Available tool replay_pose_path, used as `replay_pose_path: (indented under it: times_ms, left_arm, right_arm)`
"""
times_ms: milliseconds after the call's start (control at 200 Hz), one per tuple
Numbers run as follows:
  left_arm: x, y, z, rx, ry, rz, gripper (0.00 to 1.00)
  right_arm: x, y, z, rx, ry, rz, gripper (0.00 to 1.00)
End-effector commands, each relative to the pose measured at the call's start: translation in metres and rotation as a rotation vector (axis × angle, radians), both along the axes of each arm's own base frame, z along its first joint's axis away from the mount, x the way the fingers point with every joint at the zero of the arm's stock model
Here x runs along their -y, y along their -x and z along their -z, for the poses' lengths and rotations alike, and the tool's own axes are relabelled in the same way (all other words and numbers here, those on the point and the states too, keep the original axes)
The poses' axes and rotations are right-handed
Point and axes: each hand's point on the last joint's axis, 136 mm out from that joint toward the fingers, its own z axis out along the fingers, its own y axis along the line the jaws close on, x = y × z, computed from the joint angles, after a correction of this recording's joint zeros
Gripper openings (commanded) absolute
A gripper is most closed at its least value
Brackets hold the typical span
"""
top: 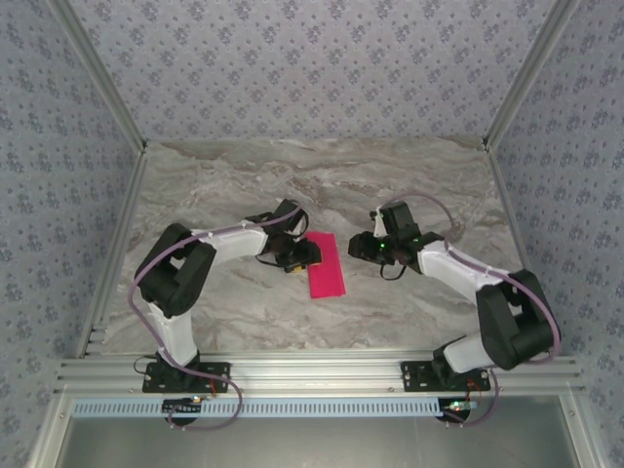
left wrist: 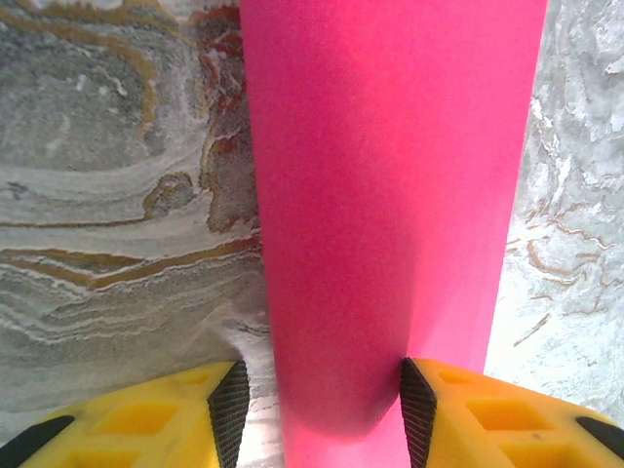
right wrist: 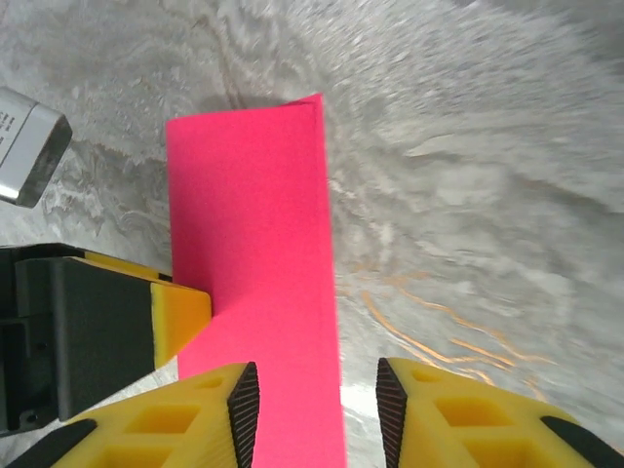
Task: Fold a paper plane with a square sheet of paper (fold left side to right side)
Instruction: First fold in half a square sheet of paper at the center of the table.
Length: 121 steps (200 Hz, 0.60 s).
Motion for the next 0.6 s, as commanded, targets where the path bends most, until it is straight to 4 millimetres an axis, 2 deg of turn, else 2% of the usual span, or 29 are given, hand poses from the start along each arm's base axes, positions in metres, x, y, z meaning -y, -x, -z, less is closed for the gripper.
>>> replay_pose_path:
  times_ms: [0,255,600]
  left_arm:
    - [0.000,0.003,0.014,-0.018,-0.052,0.015,0.49]
    - [0.002,0.001,0.020,-0.036,-0.069,0.004,0.53]
    - [0.003,-0.001,0.026,-0.053,-0.089,0.001,0.53]
  right_arm:
    - [0.029,0.017,0.014,-0.037,0.091,0.038,0.42]
    - [0.047,0.033,0.014,-0.043,0.106,0.061,0.42]
    - [0.050,0.042,0.017,-0.051,0.104,0.055,0.43]
